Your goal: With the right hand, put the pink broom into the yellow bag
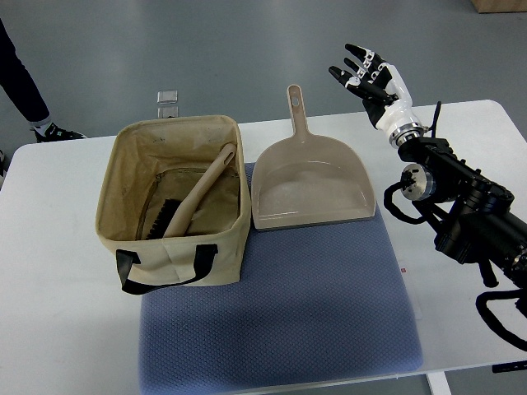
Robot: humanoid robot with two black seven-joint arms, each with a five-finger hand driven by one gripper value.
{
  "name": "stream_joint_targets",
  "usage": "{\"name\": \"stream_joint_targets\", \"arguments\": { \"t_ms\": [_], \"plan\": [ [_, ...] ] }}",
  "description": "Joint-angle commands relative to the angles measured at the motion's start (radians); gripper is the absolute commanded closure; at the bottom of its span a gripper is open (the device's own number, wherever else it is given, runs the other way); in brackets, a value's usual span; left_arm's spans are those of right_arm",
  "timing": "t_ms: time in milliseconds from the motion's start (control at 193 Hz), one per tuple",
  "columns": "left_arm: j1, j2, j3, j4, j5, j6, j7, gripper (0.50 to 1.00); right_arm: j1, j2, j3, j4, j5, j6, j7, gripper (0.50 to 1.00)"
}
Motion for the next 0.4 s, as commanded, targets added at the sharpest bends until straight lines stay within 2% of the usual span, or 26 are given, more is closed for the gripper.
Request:
{"name": "stream_joint_targets", "arguments": {
  "t_ms": [0,399],
  "plan": [
    [0.000,0.000,0.000,0.000,0.000,0.000,0.000,0.500,0.001,0.001,0.011,-0.001,0.008,-0.013,0.000,0.570],
    [0.000,0.000,0.000,0.000,0.000,0.000,0.000,0.500,-0.013,0.012,0.065,0.000,0.013,-0.028,0.008,0.570]
  ]
}}
